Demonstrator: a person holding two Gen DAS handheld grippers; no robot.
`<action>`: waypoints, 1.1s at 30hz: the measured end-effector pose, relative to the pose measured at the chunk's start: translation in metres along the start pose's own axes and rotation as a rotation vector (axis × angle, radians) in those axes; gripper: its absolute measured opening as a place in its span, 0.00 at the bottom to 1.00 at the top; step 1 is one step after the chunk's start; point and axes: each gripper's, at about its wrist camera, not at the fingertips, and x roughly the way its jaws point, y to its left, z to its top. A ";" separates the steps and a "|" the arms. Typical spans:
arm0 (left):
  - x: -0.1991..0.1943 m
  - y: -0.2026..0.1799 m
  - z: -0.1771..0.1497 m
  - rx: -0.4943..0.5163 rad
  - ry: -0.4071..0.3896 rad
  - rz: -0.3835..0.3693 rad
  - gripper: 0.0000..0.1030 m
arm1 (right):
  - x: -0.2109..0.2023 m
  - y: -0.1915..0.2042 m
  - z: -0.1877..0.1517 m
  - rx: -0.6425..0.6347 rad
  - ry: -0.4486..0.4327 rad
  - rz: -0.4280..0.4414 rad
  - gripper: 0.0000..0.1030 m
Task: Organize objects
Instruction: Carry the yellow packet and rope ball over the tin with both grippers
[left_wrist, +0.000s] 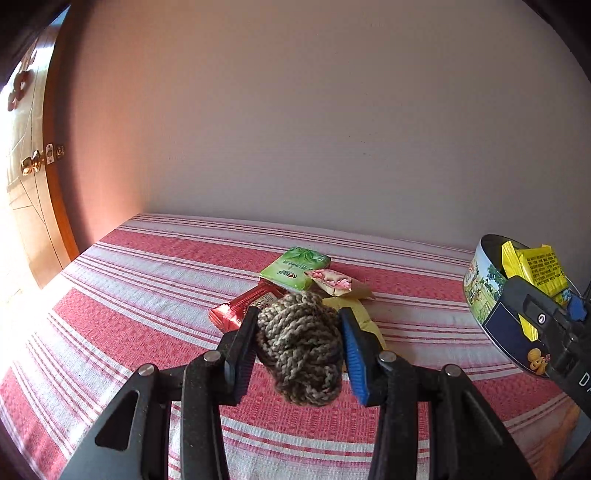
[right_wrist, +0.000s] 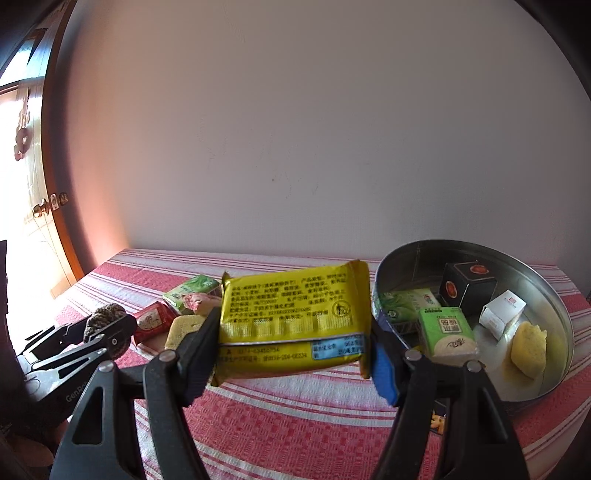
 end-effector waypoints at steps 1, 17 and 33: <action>0.001 -0.007 0.000 0.007 -0.001 -0.003 0.43 | -0.002 -0.003 0.000 -0.001 -0.005 -0.004 0.70; 0.002 -0.083 0.011 0.078 -0.022 -0.062 0.43 | -0.023 -0.067 0.005 -0.005 -0.056 -0.080 0.70; -0.002 -0.140 0.023 0.131 -0.056 -0.119 0.43 | -0.034 -0.113 0.011 0.015 -0.087 -0.149 0.70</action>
